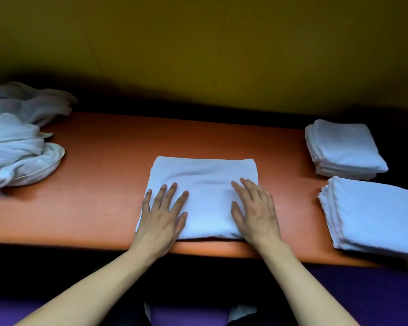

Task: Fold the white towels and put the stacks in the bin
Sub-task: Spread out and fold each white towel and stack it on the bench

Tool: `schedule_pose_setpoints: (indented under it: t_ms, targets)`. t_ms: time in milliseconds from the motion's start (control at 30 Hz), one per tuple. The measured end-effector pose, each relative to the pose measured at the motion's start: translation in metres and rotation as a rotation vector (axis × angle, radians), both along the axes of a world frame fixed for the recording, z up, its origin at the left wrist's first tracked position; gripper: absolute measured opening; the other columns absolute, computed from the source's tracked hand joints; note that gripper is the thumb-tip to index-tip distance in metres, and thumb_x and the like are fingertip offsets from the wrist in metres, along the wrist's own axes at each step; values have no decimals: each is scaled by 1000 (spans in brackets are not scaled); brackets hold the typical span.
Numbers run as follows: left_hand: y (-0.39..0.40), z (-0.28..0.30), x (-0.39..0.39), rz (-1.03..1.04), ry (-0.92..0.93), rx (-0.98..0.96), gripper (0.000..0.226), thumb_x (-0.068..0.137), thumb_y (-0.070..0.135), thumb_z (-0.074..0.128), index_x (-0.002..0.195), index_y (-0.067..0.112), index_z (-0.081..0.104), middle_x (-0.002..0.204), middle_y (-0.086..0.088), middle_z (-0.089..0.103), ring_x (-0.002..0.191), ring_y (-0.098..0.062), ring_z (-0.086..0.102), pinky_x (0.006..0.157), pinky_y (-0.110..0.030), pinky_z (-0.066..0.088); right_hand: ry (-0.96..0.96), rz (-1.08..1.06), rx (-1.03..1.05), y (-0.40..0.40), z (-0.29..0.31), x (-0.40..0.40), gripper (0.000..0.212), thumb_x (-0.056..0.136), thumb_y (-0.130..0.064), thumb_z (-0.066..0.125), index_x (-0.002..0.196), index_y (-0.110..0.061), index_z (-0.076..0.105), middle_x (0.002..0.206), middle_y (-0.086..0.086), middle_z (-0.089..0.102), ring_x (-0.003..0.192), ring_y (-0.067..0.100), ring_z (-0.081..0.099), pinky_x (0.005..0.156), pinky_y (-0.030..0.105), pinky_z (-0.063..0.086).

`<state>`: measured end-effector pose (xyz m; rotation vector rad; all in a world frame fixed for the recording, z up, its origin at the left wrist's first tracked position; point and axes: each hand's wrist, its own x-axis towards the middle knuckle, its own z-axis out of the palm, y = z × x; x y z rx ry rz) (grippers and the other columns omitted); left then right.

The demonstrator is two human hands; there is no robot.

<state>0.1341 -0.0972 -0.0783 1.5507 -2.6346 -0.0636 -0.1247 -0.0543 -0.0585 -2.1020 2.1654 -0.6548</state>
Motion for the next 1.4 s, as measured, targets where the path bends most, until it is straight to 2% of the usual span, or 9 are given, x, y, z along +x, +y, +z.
schedule_pose_setpoints:
  t_ms: [133, 233, 367, 600, 700, 833, 933, 1200, 1400]
  targets:
    - [31, 3, 6, -222, 22, -21, 58, 94, 49, 48, 144, 20, 54, 153, -10, 48, 140, -34, 45, 117, -48, 26, -62, 150, 153, 50, -7, -5, 59, 89, -54, 58, 143, -29, 52, 151, -7, 45, 141, 16, 40, 120, 36, 22]
    - [43, 2, 2, -186, -50, 49, 66, 88, 45, 54, 150, 24, 45, 158, -10, 42, 143, -34, 41, 117, -47, 22, -48, 194, 246, 64, -12, -13, 66, 88, -37, 65, 150, -30, 44, 158, -9, 36, 147, 10, 29, 124, 30, 8]
    - [55, 14, -18, -122, -48, 75, 67, 82, 41, 55, 143, 15, 53, 151, -16, 48, 136, -39, 48, 114, -54, 34, 73, 60, 112, 59, -7, -6, 44, 77, -17, 59, 120, -19, 67, 113, 0, 69, 98, 28, 65, 91, 37, 40]
    - [93, 28, -57, -223, 237, 85, 54, 72, 22, 52, 126, 19, 56, 116, 2, 65, 103, -27, 62, 89, -41, 50, -164, 65, 40, 96, 22, 51, 21, 79, -29, 61, 94, -21, 51, 78, -6, 56, 70, 22, 53, 72, 33, 38]
    - [101, 36, -52, -141, 326, 174, 36, 75, 27, 41, 103, 25, 62, 93, 8, 62, 89, -23, 60, 80, -37, 44, -362, 52, 49, 110, 28, 49, 35, 76, -35, 73, 98, -24, 48, 89, -12, 60, 80, 9, 50, 80, 28, 40]
    - [102, 47, -25, -66, 556, 355, 31, 78, 28, 52, 108, 29, 60, 100, 12, 62, 93, -18, 60, 80, -38, 47, -198, 173, 199, 109, 23, 10, 64, 66, -50, 69, 126, -33, 57, 122, -21, 60, 118, 4, 52, 105, 34, 32]
    - [103, 62, -3, 77, 758, 405, 21, 83, 23, 56, 102, 32, 57, 96, 12, 62, 87, -9, 59, 76, -33, 50, -96, 58, 179, 90, 21, -13, 44, 67, -38, 62, 111, -37, 64, 117, -17, 63, 113, 15, 58, 97, 35, 32]
    - [101, 65, 26, 496, 1198, 484, 10, 90, 31, 68, 99, 28, 67, 91, 16, 75, 85, 0, 67, 74, -16, 51, -778, 129, 247, 38, 62, 0, 22, 82, -2, 74, 86, -24, 70, 85, -15, 71, 85, -1, 63, 82, 15, 46]
    - [65, 65, 47, 662, 1069, 334, 7, 97, 38, 64, 96, 31, 66, 85, 11, 74, 82, 2, 68, 69, -25, 50, -912, 89, 91, -19, 62, 45, 7, 97, -16, 65, 95, -21, 70, 86, -5, 71, 79, 6, 61, 72, 21, 49]
